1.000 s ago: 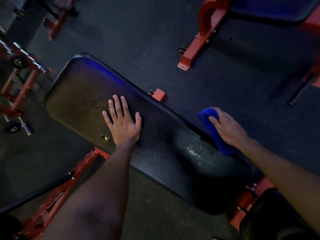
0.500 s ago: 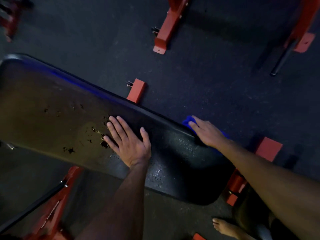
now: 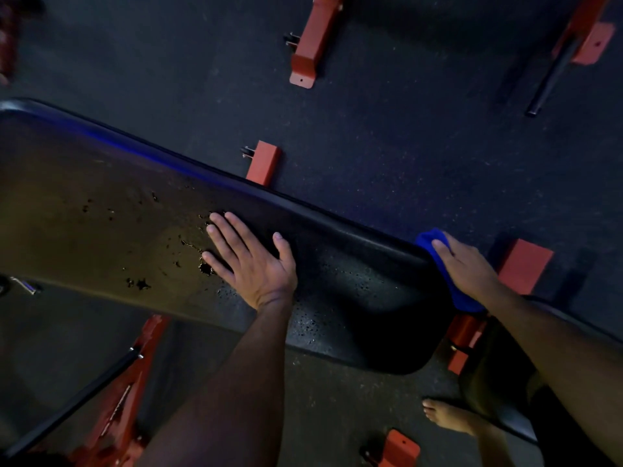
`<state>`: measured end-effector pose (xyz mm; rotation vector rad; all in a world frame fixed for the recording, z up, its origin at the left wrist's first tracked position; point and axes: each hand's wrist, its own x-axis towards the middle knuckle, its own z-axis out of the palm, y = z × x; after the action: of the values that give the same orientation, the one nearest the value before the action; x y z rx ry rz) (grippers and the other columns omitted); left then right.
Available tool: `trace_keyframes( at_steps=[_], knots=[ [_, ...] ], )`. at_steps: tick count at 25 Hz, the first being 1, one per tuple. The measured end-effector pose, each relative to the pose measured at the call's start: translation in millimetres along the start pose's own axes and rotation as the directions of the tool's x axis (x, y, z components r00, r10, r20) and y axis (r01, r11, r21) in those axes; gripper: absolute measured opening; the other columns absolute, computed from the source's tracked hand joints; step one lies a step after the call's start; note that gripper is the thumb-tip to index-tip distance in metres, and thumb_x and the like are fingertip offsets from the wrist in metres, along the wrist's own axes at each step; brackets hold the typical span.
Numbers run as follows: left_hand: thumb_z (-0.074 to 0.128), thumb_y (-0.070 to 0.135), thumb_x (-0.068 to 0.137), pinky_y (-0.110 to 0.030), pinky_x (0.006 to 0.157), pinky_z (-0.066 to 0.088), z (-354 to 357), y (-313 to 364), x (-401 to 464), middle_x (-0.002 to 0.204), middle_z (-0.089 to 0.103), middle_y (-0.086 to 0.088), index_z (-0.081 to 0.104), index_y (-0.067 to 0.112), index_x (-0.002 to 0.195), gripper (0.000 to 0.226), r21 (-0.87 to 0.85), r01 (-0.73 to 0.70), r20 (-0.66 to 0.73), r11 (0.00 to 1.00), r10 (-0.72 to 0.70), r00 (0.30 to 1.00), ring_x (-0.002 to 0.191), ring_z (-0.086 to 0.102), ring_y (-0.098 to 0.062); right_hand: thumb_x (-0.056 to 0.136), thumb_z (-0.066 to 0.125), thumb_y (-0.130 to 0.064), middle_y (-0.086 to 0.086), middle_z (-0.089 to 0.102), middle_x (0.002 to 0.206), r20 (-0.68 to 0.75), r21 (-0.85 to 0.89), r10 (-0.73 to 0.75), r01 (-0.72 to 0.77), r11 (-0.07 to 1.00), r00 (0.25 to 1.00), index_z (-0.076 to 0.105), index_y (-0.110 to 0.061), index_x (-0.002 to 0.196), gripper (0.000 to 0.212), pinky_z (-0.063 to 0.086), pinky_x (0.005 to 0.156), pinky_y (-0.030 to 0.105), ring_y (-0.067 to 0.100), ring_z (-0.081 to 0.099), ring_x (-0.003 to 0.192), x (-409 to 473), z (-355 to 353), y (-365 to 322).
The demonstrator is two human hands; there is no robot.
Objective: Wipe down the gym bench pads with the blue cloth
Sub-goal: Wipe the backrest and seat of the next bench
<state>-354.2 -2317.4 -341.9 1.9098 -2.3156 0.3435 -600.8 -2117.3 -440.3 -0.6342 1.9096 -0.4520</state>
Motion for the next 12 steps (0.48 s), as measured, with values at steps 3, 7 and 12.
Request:
trace_keyframes(
  at_steps=[3, 7, 12],
  knots=[
    [0.034, 0.051, 0.099, -0.059, 0.125, 0.01, 0, 0, -1, 0.17, 0.014, -0.014, 0.014, 0.006, 0.162, 0.08, 0.009, 0.003, -0.006, 1.0, -0.003, 1.0, 0.157, 0.011, -0.03, 0.101, 0.029, -0.056, 0.016, 0.047, 0.149, -0.007, -0.035, 0.029, -0.029, 0.999, 1.0, 0.037, -0.024, 0.152, 0.06, 0.034, 0.112, 0.044, 0.034, 0.045, 0.136, 9, 6, -23],
    [0.037, 0.05, 0.098, -0.058, 0.125, 0.009, -1, 1, 0, 0.17, 0.015, -0.014, 0.015, 0.006, 0.162, 0.081, -0.003, 0.008, -0.011, 1.0, -0.008, 1.0, 0.157, 0.011, -0.03, 0.106, 0.029, -0.046, 0.011, 0.048, 0.149, -0.002, -0.086, -0.238, 0.237, 0.968, 0.971, 0.037, -0.023, 0.151, 0.051, 0.036, 0.105, 0.042, 0.031, 0.045, 0.135, 20, 18, -119],
    [0.037, 0.05, 0.098, -0.059, 0.125, 0.011, -1, 0, -1, 0.169, 0.016, -0.015, 0.016, 0.005, 0.162, 0.08, 0.008, 0.002, -0.011, 1.0, -0.002, 1.0, 0.157, 0.013, -0.03, 0.106, 0.035, -0.041, 0.005, 0.052, 0.146, -0.067, -0.115, -0.389, 0.38, 0.918, 0.919, 0.043, -0.015, 0.146, 0.048, 0.038, 0.104, 0.041, 0.027, 0.048, 0.131, 4, 22, -116]
  ],
)
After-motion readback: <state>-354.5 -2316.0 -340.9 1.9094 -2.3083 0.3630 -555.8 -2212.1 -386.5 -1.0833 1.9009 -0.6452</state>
